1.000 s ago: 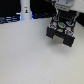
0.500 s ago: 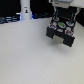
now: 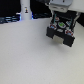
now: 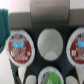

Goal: Open the kcup holder, insert the kcup into the holder, and close the kcup holder

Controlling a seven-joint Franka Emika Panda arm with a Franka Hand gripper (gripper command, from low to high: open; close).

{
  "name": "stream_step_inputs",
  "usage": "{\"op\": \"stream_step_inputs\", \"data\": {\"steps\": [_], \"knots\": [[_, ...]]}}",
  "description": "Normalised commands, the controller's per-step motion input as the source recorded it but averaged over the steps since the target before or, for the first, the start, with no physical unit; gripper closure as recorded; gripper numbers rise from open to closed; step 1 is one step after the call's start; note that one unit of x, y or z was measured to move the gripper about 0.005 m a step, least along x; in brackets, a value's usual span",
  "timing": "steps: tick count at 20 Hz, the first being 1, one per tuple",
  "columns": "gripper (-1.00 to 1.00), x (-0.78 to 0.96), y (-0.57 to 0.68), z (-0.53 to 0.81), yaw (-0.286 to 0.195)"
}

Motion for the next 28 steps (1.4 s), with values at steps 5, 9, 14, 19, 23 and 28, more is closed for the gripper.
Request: {"op": "stream_step_inputs", "data": {"steps": [5, 9, 14, 19, 23, 28], "knots": [[-1.00, 0.75, -0.03, -0.11, 0.036], [-1.00, 0.38, 0.03, -0.23, 0.127], [-1.00, 0.09, 0.12, -0.28, 0.248], [-1.00, -0.06, 0.02, -0.24, 0.306], [-1.00, -0.29, 0.08, -0.13, 0.288], [-1.00, -0.37, 0.21, -0.03, 0.134]]}}
